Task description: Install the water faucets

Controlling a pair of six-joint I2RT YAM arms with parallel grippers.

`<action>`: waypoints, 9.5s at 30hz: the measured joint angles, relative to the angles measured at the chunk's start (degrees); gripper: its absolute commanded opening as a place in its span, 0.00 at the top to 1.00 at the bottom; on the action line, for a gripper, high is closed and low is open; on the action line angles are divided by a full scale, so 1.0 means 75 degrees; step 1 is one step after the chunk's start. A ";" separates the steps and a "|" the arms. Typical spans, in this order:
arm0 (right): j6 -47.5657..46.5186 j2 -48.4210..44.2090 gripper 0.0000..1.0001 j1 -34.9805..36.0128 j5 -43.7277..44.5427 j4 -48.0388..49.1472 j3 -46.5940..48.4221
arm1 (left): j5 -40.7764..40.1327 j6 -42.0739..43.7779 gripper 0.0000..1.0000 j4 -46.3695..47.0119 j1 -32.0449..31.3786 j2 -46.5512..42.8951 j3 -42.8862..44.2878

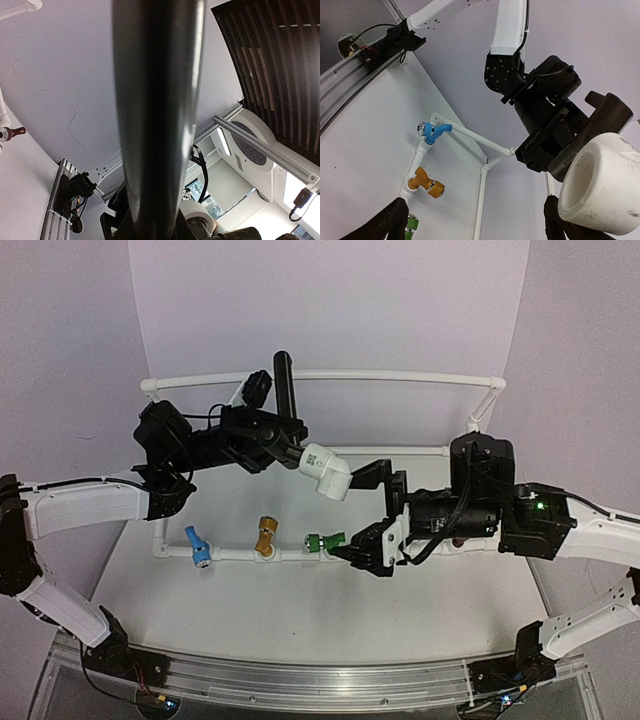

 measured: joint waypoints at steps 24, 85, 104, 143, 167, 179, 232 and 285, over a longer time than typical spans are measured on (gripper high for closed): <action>0.0318 -0.0110 0.07 0.0291 0.0441 0.0379 0.0021 | -0.0510 0.0375 1.00 -0.0300 0.0104 -0.0007 -0.0156; -0.0237 0.0043 0.22 -0.0449 -0.0103 -0.0038 0.0117 | 0.0954 0.1211 1.00 -0.1318 -0.0050 -0.0273 -0.0093; 0.1006 -0.0146 0.26 -0.0066 -0.0004 -0.0158 -0.0070 | 0.0649 0.0790 1.00 -0.0571 -0.0072 -0.0037 -0.0090; 0.1204 -0.0230 0.14 0.0085 0.0214 0.0156 0.0047 | 0.0117 0.0799 1.00 -0.0760 0.0029 0.0264 -0.0090; 0.0329 -0.0022 0.34 -0.0184 0.0224 0.0362 0.0382 | 0.1141 0.1676 1.00 -0.2222 -0.0008 0.0178 -0.0090; 0.1604 0.0217 0.65 -0.0533 -0.0280 -0.0301 0.0677 | 0.1494 0.3489 1.00 -0.4378 0.0001 -0.0196 0.0352; 0.5470 0.0318 0.02 -0.1490 -0.1958 -0.1861 0.1165 | -0.1414 0.7618 1.00 -0.6837 -0.0082 -0.1232 0.0722; 0.5656 -0.0110 0.02 -0.1899 0.0941 -0.1320 0.0705 | -0.4792 0.3270 0.33 -0.7124 0.2897 0.4610 0.2267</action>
